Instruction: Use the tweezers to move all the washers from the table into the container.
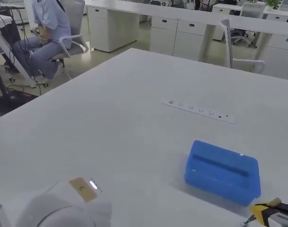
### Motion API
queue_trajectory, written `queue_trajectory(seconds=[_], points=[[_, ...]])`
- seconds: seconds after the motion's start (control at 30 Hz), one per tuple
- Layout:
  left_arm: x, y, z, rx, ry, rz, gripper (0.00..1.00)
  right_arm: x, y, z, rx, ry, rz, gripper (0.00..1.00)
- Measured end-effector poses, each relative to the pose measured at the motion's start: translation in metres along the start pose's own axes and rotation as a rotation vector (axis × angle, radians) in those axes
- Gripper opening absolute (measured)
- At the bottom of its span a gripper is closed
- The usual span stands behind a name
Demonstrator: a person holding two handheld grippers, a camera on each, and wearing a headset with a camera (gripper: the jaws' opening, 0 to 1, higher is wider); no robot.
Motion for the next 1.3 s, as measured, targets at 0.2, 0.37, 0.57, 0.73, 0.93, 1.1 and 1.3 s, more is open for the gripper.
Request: queue_trajectory(seconds=[0.2,0.37,0.57,0.73,0.93,1.1,1.3], points=[[-0.001,-0.001,-0.001,0.005,-0.006,-0.002,0.94,-0.004,-0.012,-0.013,0.036,-0.009,-0.005,0.02],[0.001,-0.002,-0.001,0.011,-0.005,-0.002,0.94,-0.007,-0.023,-0.023,0.071,-0.016,-0.004,0.02],[0.002,-0.004,0.000,0.018,0.003,-0.006,0.94,-0.006,-0.032,-0.028,0.098,-0.009,0.004,0.02],[0.004,-0.007,0.001,0.030,0.017,-0.002,0.93,0.001,-0.043,-0.030,0.125,0.009,0.016,0.02],[0.007,-0.007,0.004,0.033,0.033,-0.003,0.93,0.009,-0.057,-0.025,0.145,0.029,0.030,0.02],[0.009,-0.005,0.004,0.030,0.038,0.003,0.93,0.011,-0.066,-0.015,0.138,0.058,0.016,0.02],[0.010,-0.007,0.007,0.026,0.044,0.006,0.93,0.018,-0.067,0.004,0.097,0.074,0.000,0.02]])
Point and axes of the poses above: the centre of the closed fingertips' face, and the gripper's own axes: z roughly forward along the fingers, x roughly to its right, y roughly out of its underside, the point moved 9 cm from there along -z, roughly backward along the fingers, and after that the axes turned 4 degrees about -x, right-handed, at the moved point
